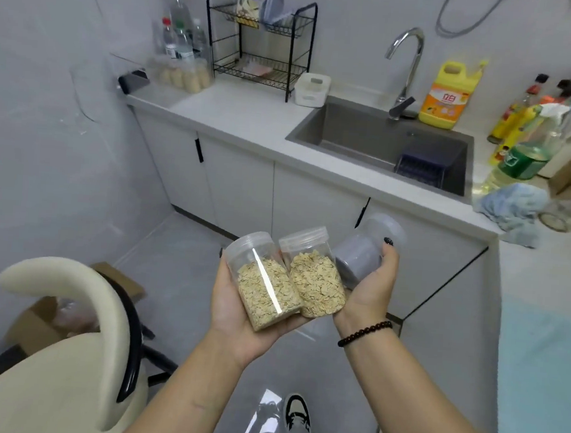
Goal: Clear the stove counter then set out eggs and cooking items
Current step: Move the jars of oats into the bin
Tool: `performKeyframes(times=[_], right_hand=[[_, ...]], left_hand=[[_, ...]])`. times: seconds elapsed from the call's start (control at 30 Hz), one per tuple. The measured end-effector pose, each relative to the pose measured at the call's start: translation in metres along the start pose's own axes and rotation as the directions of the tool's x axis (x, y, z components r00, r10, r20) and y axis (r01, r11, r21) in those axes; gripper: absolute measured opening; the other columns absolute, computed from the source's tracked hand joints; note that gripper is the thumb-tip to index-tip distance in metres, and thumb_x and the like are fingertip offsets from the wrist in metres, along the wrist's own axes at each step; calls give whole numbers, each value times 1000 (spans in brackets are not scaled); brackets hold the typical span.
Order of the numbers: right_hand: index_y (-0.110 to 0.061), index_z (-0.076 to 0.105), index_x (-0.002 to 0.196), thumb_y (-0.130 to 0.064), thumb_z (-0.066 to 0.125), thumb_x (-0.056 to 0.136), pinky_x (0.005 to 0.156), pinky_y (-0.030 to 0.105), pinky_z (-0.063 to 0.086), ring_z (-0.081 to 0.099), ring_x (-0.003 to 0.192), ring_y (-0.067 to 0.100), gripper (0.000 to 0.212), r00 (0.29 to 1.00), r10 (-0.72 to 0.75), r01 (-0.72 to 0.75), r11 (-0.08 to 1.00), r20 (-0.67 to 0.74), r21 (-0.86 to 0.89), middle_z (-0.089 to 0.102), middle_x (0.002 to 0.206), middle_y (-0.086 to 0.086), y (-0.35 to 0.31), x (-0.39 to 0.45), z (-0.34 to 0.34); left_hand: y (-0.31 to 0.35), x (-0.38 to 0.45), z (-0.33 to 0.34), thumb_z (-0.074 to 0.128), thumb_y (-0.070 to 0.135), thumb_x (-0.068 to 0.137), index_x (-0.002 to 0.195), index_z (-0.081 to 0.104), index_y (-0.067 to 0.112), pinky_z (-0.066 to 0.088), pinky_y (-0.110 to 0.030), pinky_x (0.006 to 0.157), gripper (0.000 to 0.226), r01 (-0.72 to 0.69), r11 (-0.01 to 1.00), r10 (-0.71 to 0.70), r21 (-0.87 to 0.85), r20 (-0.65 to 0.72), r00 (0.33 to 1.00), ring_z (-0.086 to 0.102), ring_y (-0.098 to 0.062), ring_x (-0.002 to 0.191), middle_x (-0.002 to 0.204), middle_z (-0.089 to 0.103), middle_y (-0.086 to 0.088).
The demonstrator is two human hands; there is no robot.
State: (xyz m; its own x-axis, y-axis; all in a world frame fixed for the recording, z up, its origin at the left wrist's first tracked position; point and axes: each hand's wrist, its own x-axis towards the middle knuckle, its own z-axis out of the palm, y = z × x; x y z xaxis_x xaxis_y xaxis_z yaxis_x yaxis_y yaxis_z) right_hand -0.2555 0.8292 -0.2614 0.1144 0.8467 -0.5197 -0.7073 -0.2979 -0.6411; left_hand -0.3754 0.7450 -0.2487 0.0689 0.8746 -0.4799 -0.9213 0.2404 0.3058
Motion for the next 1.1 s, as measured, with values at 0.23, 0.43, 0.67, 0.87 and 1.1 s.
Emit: performKeyframes(times=[0.23, 0.43, 0.67, 0.87, 1.1], right_hand=[[-13, 60, 106, -46, 62, 82, 72, 43, 52, 63, 82, 26, 41, 988, 97, -84, 990, 117, -113, 60, 90, 11, 10, 98, 111], [-12, 59, 116, -54, 66, 70, 67, 39, 52, 63, 78, 25, 63, 949, 220, -185, 969, 225, -166, 60, 91, 10, 48, 154, 201], [-15, 59, 125, -58, 72, 63, 84, 50, 51, 63, 91, 30, 76, 923, 272, -213, 951, 273, -226, 62, 101, 12, 128, 204, 309], [-12, 61, 113, -51, 67, 69, 79, 44, 52, 64, 83, 26, 59, 938, 226, -160, 955, 263, -248, 63, 91, 11, 196, 231, 432], [-15, 62, 107, -48, 62, 76, 71, 38, 50, 62, 72, 22, 45, 904, 276, -198, 948, 327, -251, 62, 80, 5, 246, 266, 535]], left_hand=[[81, 85, 32, 41, 74, 84, 125, 63, 10, 42, -63, 99, 80, -117, 991, 108, -72, -118, 987, 59, -48, 113, 124, 63, -25], [154, 133, 36, 41, 73, 85, 125, 62, 8, 48, -61, 87, 79, -233, 962, 199, -144, -217, 956, 63, -50, 104, 120, 65, -27], [269, 182, 3, 32, 84, 79, 128, 61, 9, 42, -67, 95, 93, -329, 904, 256, -272, -272, 928, 60, -53, 108, 121, 63, -28], [401, 223, -17, 36, 87, 74, 122, 61, 5, 46, -66, 88, 98, -371, 882, 312, -291, -230, 922, 62, -53, 103, 119, 64, -28], [499, 266, -28, 43, 85, 70, 125, 57, 7, 45, -66, 93, 96, -441, 853, 389, -280, -221, 894, 64, -50, 101, 115, 66, -28]])
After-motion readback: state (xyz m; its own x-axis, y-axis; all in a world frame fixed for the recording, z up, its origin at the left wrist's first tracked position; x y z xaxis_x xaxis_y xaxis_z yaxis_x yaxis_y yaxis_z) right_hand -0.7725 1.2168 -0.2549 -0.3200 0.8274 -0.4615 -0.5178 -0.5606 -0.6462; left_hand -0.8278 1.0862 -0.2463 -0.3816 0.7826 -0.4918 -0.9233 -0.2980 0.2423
